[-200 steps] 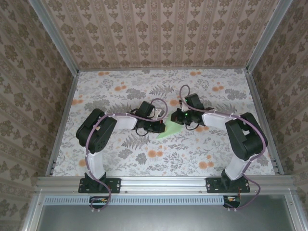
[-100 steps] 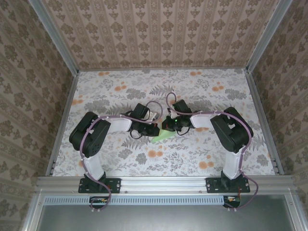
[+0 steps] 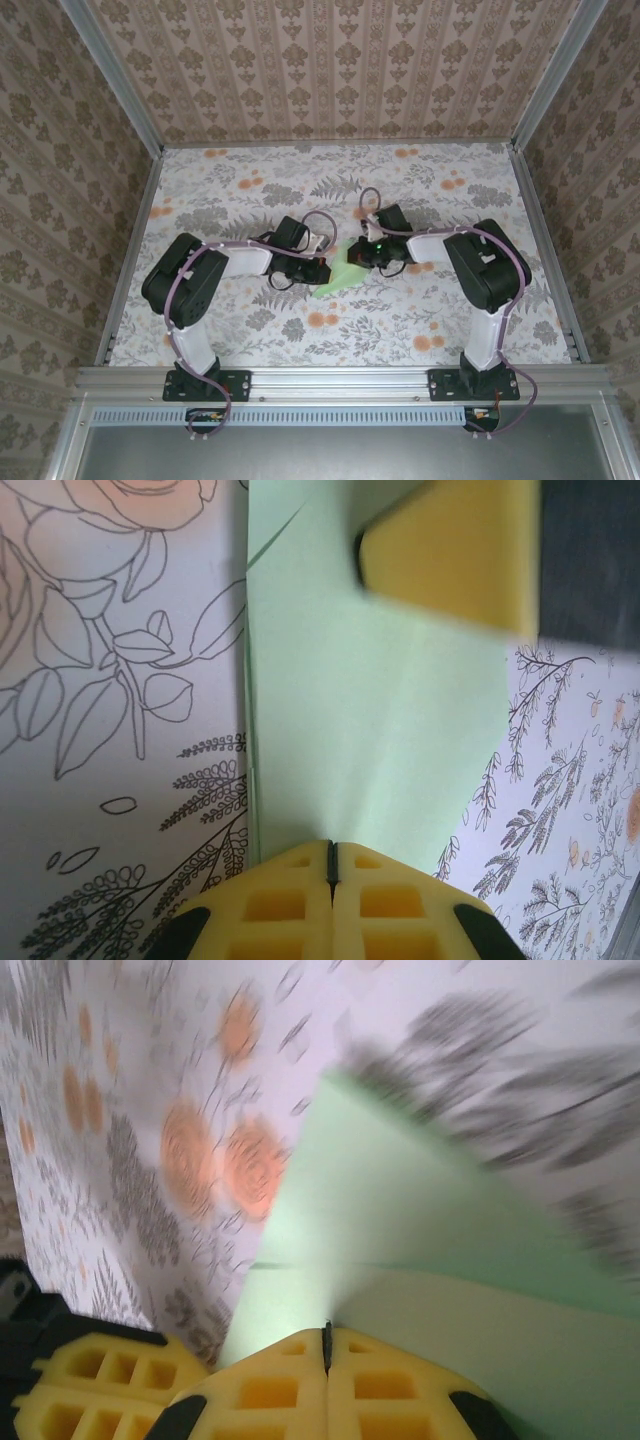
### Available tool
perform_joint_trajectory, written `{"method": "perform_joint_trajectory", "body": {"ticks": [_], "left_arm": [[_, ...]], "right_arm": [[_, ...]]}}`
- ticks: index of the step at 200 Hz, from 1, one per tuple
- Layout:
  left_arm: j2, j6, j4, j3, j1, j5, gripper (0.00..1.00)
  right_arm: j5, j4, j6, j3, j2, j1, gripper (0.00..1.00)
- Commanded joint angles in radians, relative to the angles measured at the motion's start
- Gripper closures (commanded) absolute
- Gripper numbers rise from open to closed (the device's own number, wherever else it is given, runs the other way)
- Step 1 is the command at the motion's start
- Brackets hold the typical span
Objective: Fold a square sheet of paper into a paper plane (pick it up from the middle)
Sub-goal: Fourth fold the wing at the center of the table.
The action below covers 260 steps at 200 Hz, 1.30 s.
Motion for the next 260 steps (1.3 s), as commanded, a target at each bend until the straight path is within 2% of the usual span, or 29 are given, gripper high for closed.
{"method": "perform_joint_trajectory", "body": {"ticks": [1, 32, 52, 75, 99, 130, 153, 200, 223, 260], "left_arm": [[0.024, 0.027, -0.19, -0.068, 0.011, -0.051, 1.0], [0.021, 0.025, -0.184, -0.069, 0.011, -0.046, 1.0], [0.022, 0.024, -0.179, -0.061, 0.012, -0.044, 1.0], [0.022, 0.015, -0.162, -0.052, 0.012, -0.042, 1.0], [0.03, 0.005, -0.136, -0.038, 0.011, -0.052, 1.0], [0.047, 0.025, -0.125, 0.002, 0.011, -0.058, 1.0], [0.042, 0.032, -0.127, 0.024, 0.011, -0.054, 1.0], [0.015, 0.016, -0.126, 0.013, 0.011, -0.044, 1.0], [0.002, -0.008, -0.108, 0.02, 0.008, -0.029, 1.0], [-0.061, -0.151, -0.042, 0.03, -0.004, -0.014, 1.0]], "right_arm": [[0.137, 0.001, 0.022, -0.015, 0.028, -0.103, 0.97], [0.126, -0.038, 0.043, 0.023, 0.029, -0.198, 0.97], [0.114, -0.064, 0.026, 0.037, -0.026, -0.209, 0.96], [0.105, -0.082, 0.021, 0.017, -0.126, -0.183, 0.96], [0.118, -0.087, 0.041, -0.012, -0.181, -0.108, 0.96], [0.11, -0.02, 0.125, -0.024, -0.124, 0.032, 0.96], [0.095, 0.031, 0.176, -0.018, -0.066, 0.091, 0.96], [0.075, 0.048, 0.213, -0.049, -0.014, 0.108, 0.96], [0.105, 0.006, 0.199, -0.06, -0.006, 0.107, 0.97], [0.197, -0.083, 0.178, -0.062, 0.01, 0.106, 0.97]]}}
